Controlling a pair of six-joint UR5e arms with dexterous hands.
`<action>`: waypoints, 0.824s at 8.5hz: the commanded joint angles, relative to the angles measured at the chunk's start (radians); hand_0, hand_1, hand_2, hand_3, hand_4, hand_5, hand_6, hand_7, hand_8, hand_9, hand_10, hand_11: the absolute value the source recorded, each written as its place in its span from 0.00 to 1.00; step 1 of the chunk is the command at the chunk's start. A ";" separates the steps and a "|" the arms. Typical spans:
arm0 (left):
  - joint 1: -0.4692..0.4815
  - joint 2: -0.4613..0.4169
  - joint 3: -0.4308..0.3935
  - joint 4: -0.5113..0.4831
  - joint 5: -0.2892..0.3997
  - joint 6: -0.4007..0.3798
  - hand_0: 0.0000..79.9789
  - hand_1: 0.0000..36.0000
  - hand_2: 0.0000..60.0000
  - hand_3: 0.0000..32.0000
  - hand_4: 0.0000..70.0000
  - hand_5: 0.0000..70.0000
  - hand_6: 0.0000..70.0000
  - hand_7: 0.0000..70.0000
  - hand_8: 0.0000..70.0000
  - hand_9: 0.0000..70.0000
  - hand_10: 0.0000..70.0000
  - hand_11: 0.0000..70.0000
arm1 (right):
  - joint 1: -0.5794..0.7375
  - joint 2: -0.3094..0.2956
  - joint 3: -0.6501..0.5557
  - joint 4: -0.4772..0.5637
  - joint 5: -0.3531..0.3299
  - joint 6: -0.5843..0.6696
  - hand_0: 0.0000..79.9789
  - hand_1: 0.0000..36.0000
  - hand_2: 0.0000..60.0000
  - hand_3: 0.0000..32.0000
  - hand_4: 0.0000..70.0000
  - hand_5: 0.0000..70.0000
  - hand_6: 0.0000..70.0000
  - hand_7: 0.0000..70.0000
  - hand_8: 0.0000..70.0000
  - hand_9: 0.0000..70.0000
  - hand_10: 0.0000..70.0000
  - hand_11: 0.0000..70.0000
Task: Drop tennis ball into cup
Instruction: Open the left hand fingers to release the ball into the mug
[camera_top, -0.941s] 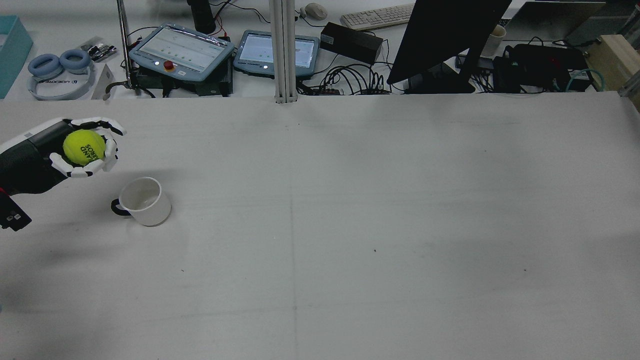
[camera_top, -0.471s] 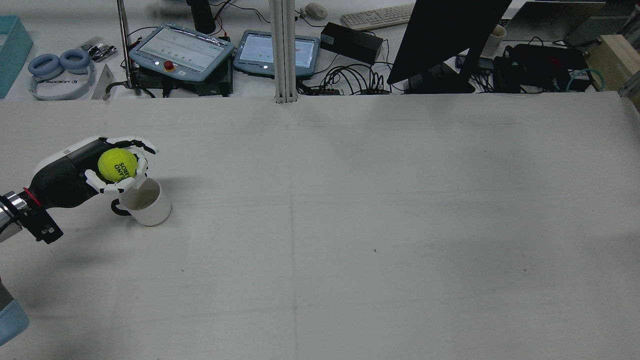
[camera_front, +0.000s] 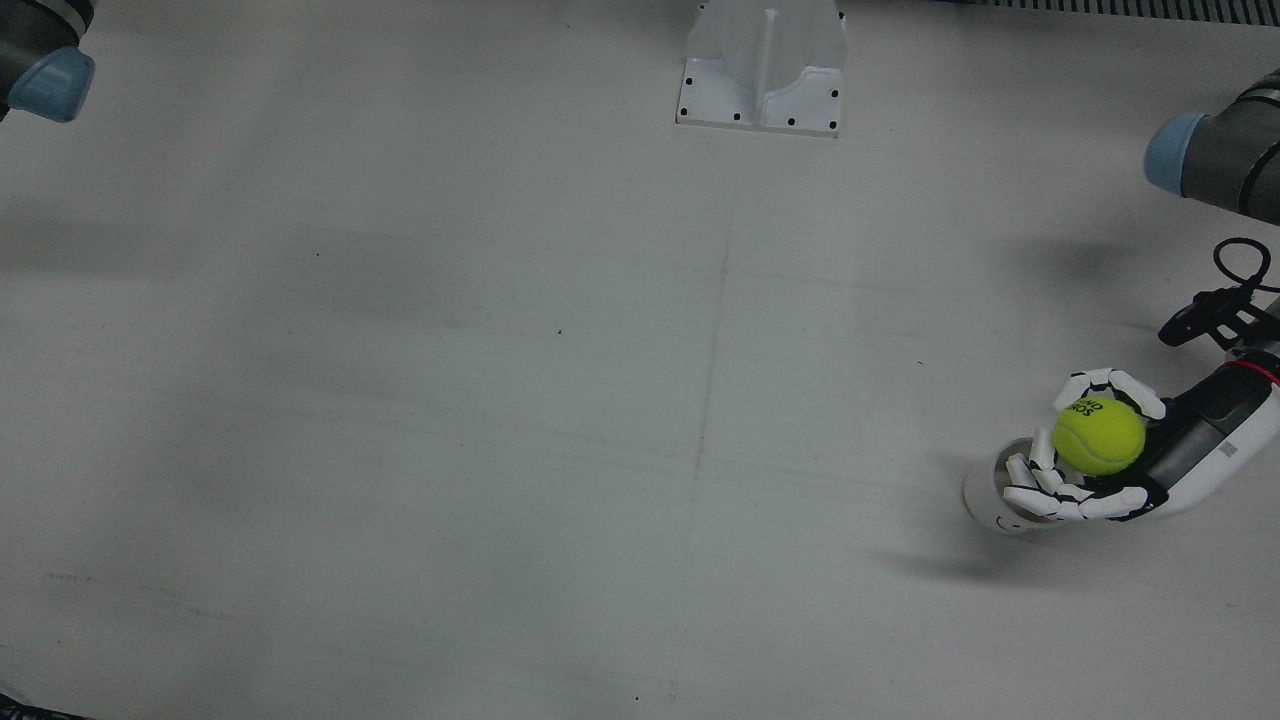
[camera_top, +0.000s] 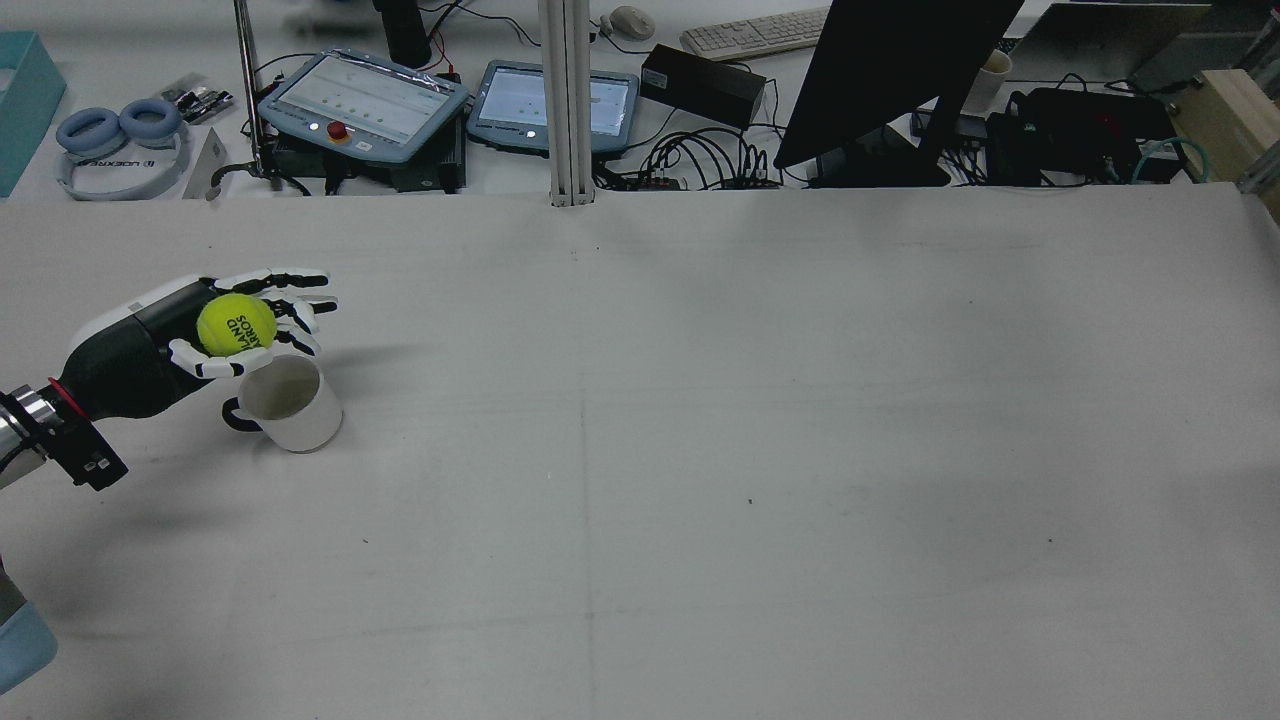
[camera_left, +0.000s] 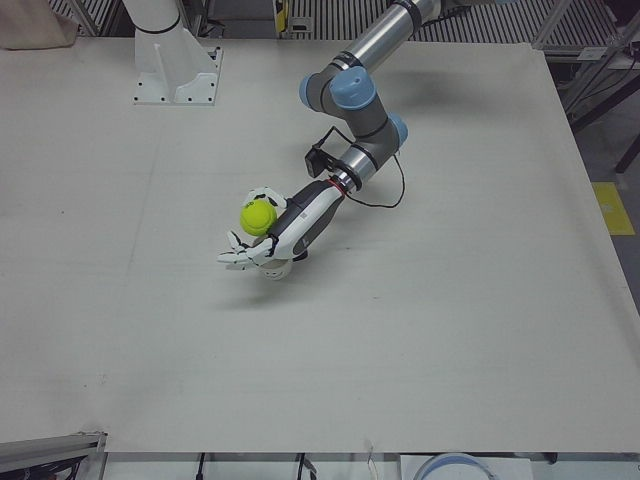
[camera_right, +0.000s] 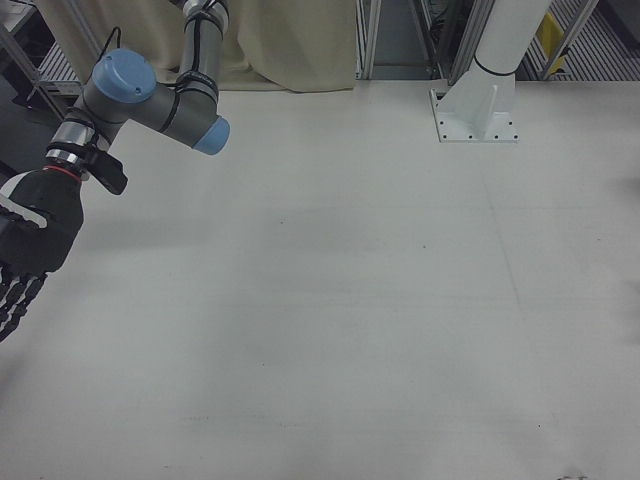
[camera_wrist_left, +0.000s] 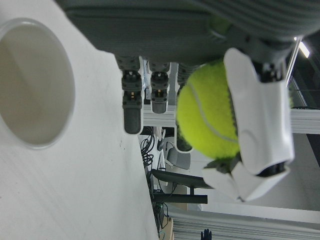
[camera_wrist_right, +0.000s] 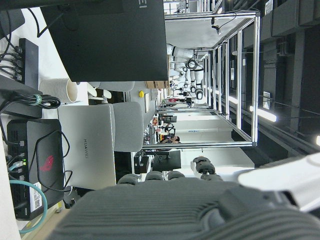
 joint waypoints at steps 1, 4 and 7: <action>0.002 -0.004 0.015 -0.005 0.000 0.000 0.70 0.80 0.78 0.00 0.28 0.24 0.63 0.37 0.28 0.27 0.32 0.50 | 0.000 0.000 0.000 0.000 0.000 0.000 0.00 0.00 0.00 0.00 0.00 0.00 0.00 0.00 0.00 0.00 0.00 0.00; 0.002 0.002 0.015 -0.009 0.000 0.000 0.69 0.81 0.77 0.00 0.26 0.22 0.51 0.38 0.25 0.26 0.31 0.49 | 0.000 0.000 0.000 0.000 0.000 0.000 0.00 0.00 0.00 0.00 0.00 0.00 0.00 0.00 0.00 0.00 0.00 0.00; 0.002 0.007 0.050 -0.026 0.000 0.002 0.65 0.67 0.70 0.00 0.19 0.23 0.64 0.31 0.25 0.22 0.29 0.44 | 0.001 0.000 0.000 0.000 0.000 0.000 0.00 0.00 0.00 0.00 0.00 0.00 0.00 0.00 0.00 0.00 0.00 0.00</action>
